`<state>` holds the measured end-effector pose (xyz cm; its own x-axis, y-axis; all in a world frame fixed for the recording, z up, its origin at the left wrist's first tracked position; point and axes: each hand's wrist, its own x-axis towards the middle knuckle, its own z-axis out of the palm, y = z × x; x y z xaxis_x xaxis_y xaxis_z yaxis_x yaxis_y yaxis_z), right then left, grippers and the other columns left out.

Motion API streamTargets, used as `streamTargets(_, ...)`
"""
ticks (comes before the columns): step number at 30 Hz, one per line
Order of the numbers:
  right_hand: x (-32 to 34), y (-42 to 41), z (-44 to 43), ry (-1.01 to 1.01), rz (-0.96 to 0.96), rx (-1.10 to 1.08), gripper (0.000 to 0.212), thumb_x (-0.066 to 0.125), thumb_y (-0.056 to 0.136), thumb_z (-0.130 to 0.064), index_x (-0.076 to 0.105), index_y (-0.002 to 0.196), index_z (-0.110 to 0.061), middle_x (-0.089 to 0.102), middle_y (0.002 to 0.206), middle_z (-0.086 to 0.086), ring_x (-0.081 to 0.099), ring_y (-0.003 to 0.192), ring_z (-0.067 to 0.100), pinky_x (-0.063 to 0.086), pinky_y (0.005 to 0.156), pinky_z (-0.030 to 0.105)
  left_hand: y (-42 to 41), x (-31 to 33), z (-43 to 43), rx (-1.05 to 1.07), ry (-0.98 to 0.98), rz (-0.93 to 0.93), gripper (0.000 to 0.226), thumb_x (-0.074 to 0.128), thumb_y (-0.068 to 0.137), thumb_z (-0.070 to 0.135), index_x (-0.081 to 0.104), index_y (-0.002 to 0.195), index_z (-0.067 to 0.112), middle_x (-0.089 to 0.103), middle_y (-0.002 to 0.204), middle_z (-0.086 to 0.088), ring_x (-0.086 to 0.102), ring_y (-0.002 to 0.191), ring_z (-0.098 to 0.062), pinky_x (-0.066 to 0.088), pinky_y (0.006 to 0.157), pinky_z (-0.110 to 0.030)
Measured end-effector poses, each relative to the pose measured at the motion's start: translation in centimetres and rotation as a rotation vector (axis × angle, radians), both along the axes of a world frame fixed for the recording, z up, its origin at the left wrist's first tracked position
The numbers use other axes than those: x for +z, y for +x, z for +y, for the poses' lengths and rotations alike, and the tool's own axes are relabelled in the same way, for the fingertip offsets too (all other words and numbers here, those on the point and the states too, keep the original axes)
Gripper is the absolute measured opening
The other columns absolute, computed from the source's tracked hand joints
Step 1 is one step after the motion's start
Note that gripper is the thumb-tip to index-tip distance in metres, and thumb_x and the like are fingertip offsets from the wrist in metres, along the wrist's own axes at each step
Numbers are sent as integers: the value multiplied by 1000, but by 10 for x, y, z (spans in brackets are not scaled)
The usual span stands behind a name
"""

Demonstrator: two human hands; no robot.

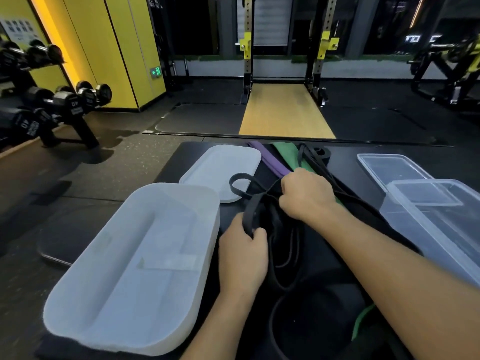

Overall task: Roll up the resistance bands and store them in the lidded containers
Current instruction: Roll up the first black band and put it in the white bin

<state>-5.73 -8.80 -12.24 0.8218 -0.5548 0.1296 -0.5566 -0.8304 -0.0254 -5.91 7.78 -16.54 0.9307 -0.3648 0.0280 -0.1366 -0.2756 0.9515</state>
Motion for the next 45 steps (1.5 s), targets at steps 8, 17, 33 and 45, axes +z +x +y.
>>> streamTargets(8, -18, 39, -3, 256, -118, 135, 24, 43, 102, -35, 60, 109, -21, 61, 115, 7, 55, 111, 33, 45, 92, 46, -5, -1, -4, -30, 117, -64, 27, 56, 88, 18, 46, 64, 17, 54, 57, 7, 43, 53, -10, 35, 50, -28)
streamTargets(17, -24, 57, -9, 264, -53, 139, 50, 47, 100, -49, 44, 148, -36, 64, 135, 3, 52, 127, 32, 34, 104, 48, -1, -2, -5, -28, 93, -55, 19, 55, 88, 18, 50, 70, 15, 61, 68, -2, 46, 55, -10, 41, 54, -28)
streamTargets(33, -4, 45, -30, -98, 294, 317, 91, 56, 87, -7, 10, 162, -31, 16, 164, 3, 20, 151, 27, 19, 123, 47, -2, 1, -4, -41, 91, -39, 12, 56, 90, 22, 67, 85, 25, 70, 78, 9, 64, 75, -11, 57, 69, -32)
streamTargets(45, -11, 69, -19, 243, 81, 258, 40, 16, 103, -39, 52, 89, -27, 64, 102, -4, 54, 105, 26, 34, 97, 47, -2, 2, -5, -47, 95, -12, 18, 54, 85, 21, 62, 94, 33, 70, 84, 15, 66, 78, -7, 59, 76, -36)
